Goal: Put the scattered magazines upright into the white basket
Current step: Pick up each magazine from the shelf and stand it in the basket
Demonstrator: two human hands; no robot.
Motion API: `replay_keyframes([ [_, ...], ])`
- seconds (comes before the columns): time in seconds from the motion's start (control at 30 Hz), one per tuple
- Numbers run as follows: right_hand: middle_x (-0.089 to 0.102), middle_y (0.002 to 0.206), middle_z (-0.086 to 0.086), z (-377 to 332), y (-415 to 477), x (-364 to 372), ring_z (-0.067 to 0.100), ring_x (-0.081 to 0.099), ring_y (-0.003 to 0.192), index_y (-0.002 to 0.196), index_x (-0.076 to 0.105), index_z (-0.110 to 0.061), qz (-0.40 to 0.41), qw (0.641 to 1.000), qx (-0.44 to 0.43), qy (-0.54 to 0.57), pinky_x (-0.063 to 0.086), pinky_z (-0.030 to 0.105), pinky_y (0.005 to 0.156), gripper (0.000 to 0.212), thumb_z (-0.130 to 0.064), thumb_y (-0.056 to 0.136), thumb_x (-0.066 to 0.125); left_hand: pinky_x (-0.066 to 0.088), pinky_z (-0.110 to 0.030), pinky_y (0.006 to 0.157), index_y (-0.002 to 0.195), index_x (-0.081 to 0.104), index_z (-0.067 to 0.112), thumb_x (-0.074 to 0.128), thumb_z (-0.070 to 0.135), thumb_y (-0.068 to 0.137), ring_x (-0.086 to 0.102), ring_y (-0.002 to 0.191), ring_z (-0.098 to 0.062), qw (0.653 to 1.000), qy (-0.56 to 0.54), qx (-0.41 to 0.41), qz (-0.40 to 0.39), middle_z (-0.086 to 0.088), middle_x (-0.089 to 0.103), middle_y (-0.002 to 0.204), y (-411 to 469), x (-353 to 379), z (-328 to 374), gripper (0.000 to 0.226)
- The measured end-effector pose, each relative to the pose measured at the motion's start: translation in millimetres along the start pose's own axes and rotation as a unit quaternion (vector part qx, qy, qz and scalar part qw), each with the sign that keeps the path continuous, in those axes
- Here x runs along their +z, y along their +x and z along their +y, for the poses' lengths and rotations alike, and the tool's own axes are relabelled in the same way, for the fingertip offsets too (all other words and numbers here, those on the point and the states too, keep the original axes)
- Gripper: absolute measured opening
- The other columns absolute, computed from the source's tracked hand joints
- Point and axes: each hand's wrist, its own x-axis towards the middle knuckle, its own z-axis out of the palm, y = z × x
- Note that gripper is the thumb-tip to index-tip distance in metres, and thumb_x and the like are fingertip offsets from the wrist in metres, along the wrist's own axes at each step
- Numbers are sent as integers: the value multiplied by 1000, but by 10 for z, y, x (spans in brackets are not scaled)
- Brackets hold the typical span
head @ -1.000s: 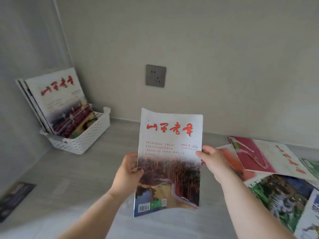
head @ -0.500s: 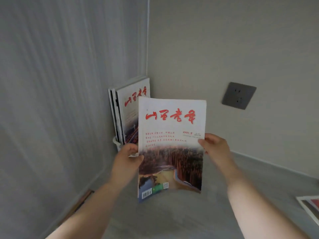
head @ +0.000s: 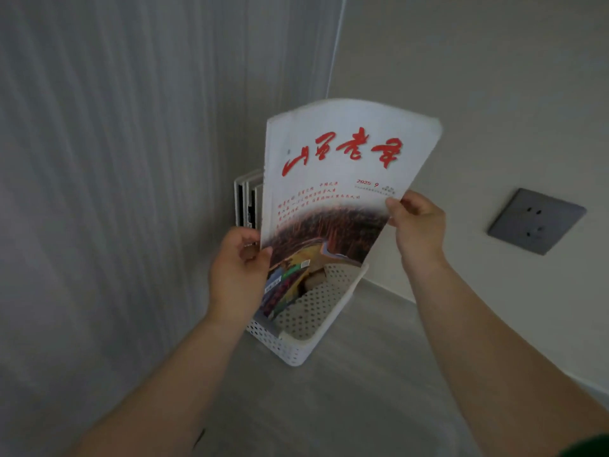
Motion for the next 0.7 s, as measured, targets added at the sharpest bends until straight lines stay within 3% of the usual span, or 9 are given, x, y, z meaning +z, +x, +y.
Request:
replay_keyframes([
  [0.07, 60, 68, -10, 139, 31, 84, -10, 56, 49, 88, 64, -13, -12, 1000, 22, -9, 45, 3, 54, 19, 2, 82, 55, 45, -28, 66, 61, 44, 31, 61, -3, 76, 56, 66, -13, 999, 46, -23, -10, 5, 56, 66, 8, 2, -131, 41],
  [0.13, 63, 77, -3, 299, 38, 132, -1, 57, 56, 94, 66, -4, -25, 998, 52, -27, 48, 10, 60, 17, 2, 82, 56, 44, -32, 68, 58, 42, 30, 63, 0, 74, 57, 71, -21, 994, 100, -40, -16, 2, 57, 68, -6, -27, -265, 40],
  [0.23, 62, 88, 4, 515, 20, 165, 12, 58, 68, 99, 66, 1, -45, 993, 93, -58, 50, 26, 74, 20, 0, 82, 57, 37, -26, 58, 56, 43, 29, 66, 6, 74, 55, 67, -21, 983, 174, -42, -29, 4, 55, 64, -72, -77, -423, 37],
  [0.33, 62, 90, 7, 649, 0, 211, 8, 55, 65, 101, 65, 2, -63, 989, 113, -67, 48, 24, 71, 21, 1, 82, 56, 37, -27, 62, 66, 59, 15, 67, 14, 75, 58, 70, -24, 973, 224, -47, -32, -8, 63, 73, -112, -89, -538, 12],
  [0.43, 63, 99, 13, 709, -27, 278, 22, 59, 83, 105, 62, 1, -68, 987, 131, -67, 48, 31, 81, 23, 2, 83, 54, 42, -28, 66, 75, 65, 10, 65, 20, 78, 58, 71, -24, 972, 228, -59, -13, -10, 68, 78, -108, -96, -610, 11],
  [0.53, 46, 117, -1, 706, -71, 383, 14, 48, 102, 134, 34, -10, -86, 984, 151, -25, 40, 28, 89, 56, 1, 83, 55, 37, -26, 64, 75, 65, 4, 63, 15, 80, 56, 69, -23, 973, 229, -34, -9, -13, 66, 77, -90, -75, -617, 12],
  [0.6, 37, 126, -2, 707, -107, 460, 12, 39, 115, 142, 14, -17, -89, 983, 159, -9, 34, 26, 95, 76, -3, 82, 58, 34, -24, 63, 74, 64, 1, 62, 12, 80, 53, 67, -21, 972, 236, -16, -3, -13, 62, 76, -86, -45, -614, 13],
  [0.7, 22, 150, 6, 760, -186, 570, 23, 29, 134, 143, 8, -25, -155, 968, 193, -34, 30, 37, 107, 79, -13, 84, 59, 31, -22, 59, 73, 60, -1, 61, 9, 80, 51, 66, -21, 973, 232, -5, 6, -14, 58, 75, -97, 0, -622, 12],
])
